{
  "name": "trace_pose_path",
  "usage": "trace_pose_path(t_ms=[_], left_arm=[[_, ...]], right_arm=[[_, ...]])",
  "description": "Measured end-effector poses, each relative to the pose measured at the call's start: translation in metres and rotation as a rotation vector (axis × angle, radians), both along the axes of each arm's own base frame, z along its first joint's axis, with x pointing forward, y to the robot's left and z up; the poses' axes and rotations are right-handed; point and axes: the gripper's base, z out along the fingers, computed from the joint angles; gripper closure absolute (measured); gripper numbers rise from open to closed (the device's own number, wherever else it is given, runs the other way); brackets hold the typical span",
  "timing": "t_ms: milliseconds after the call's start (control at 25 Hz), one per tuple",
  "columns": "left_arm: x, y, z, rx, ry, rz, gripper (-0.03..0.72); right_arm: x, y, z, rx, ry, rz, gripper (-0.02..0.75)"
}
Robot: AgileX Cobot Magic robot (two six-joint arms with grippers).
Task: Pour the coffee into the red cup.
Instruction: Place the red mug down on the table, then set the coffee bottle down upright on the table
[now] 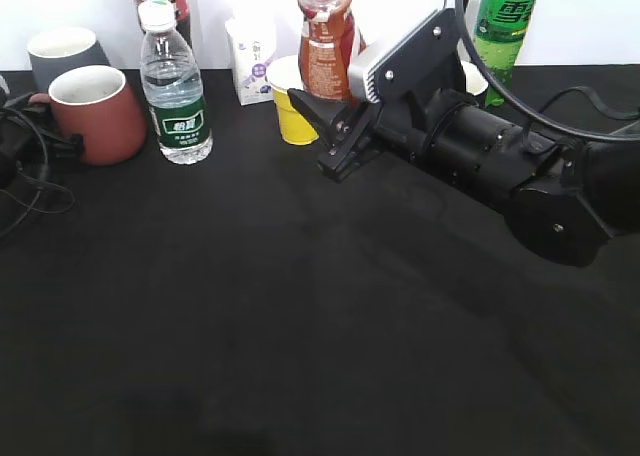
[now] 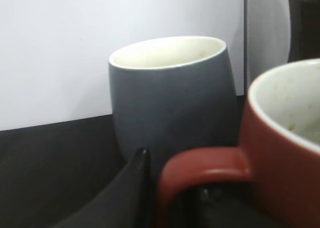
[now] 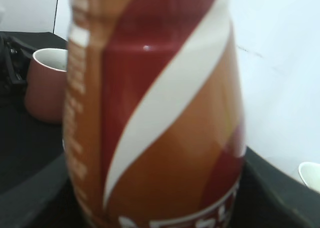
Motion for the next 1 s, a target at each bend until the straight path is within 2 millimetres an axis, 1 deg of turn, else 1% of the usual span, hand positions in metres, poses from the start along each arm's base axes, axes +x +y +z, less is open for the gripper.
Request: trace_pose_path(t_ms=[80, 120, 280, 360, 480, 560, 640, 720, 800, 920, 1000], left_arm=[[-0.004, 0.000, -0.001, -0.003, 0.002, 0.000, 0.439], [-0.007, 0.000, 0.000, -0.005, 0.004, 0.000, 0.429], [-0.014, 0.000, 0.004, -0.006, 0.008, 0.000, 0.421], [-0.025, -0.001, 0.003, -0.007, 0.030, 0.000, 0.421], [-0.044, -0.001, -0.007, -0.009, 0.099, 0.000, 0.416], [-0.054, -0.001, -0.003, -0.009, 0.110, 0.000, 0.416], [-0.067, -0.002, 0.009, -0.008, 0.099, -0.003, 0.416], [-0.088, -0.004, 0.024, -0.001, 0.085, -0.025, 0.415], [-0.108, -0.007, 0.040, 0.000, 0.055, -0.035, 0.415], [-0.118, -0.019, 0.067, 0.004, -0.036, -0.082, 0.415], [-0.123, -0.035, 0.079, 0.014, -0.060, -0.159, 0.415]], right_arm=[[0.000, 0.000, 0.000, 0.000, 0.000, 0.000, 0.202], [0.000, 0.000, 0.000, 0.000, 0.000, -0.001, 0.202], [0.000, 0.000, 0.000, 0.004, 0.002, -0.006, 0.202], [0.001, -0.001, 0.000, 0.005, 0.003, -0.010, 0.202], [0.001, -0.001, 0.000, 0.007, 0.003, -0.010, 0.202], [0.001, -0.001, 0.000, 0.008, 0.003, -0.012, 0.202], [0.001, -0.001, 0.000, 0.010, 0.003, -0.013, 0.202], [0.002, -0.002, 0.001, 0.018, 0.008, -0.024, 0.202], [0.004, -0.005, 0.003, 0.071, 0.041, -0.070, 0.202], [0.003, -0.009, 0.019, 0.117, 0.028, -0.102, 0.202], [0.003, -0.016, 0.035, 0.166, 0.034, -0.162, 0.202]])
